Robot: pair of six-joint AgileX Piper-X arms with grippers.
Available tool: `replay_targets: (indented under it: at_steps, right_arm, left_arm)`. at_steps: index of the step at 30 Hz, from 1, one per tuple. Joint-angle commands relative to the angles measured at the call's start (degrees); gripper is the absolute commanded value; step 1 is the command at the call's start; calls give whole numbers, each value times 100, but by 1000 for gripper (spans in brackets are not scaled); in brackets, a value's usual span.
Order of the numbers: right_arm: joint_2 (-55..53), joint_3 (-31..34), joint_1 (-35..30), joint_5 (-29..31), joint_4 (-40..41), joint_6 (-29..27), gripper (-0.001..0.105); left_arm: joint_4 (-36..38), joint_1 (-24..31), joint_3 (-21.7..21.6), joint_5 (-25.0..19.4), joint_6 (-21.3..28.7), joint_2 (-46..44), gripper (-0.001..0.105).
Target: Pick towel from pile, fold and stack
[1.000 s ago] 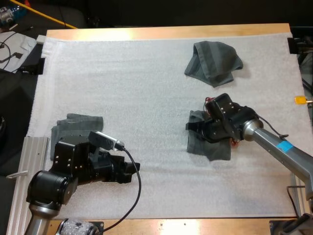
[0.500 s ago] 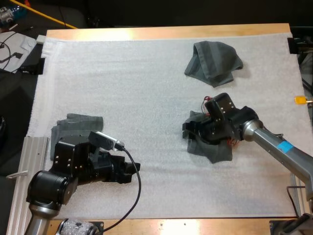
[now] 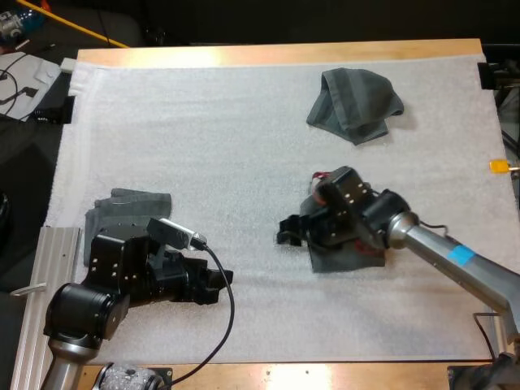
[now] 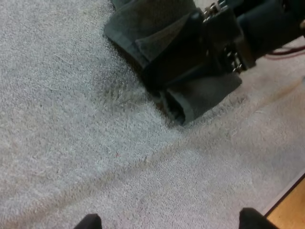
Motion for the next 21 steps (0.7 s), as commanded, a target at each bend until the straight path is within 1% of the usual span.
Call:
replay_targets:
  at_steps: [1, 6, 9, 12, 15, 16, 18, 21]
  right_arm:
    - [51, -43, 184, -96, -348, 190, 66]
    - [-83, -44, 122, -210, -347, 158, 67]
    - [-415, -47, 69, -146, -181, 36, 67]
    - [-942, -36, 55, 160, 129, -121, 67]
    - [-1489, -38, 65, 588, 678, -336, 67]
    - [-1355, -24, 84, 543, 442, -285, 67]
    - [-1712, -25, 88, 989, 723, -473, 67]
    - [-2209, -30, 86, 1403, 1217, -690, 67]
  left_arm:
    - [-9, -10, -30, 53, 3, -10, 56]
    - [15, -7, -31, 51, 15, -19, 56]
    - [17, -4, -31, 58, 31, -15, 56]
    - [17, 0, -39, 73, 51, -8, 56]
    - [10, 5, -37, 83, 52, 3, 57]
    - [-10, -2, -24, 75, 68, -20, 57]
    - [-27, -8, -23, 81, 70, -16, 57]
    - [-50, -11, -22, 84, 70, -8, 57]
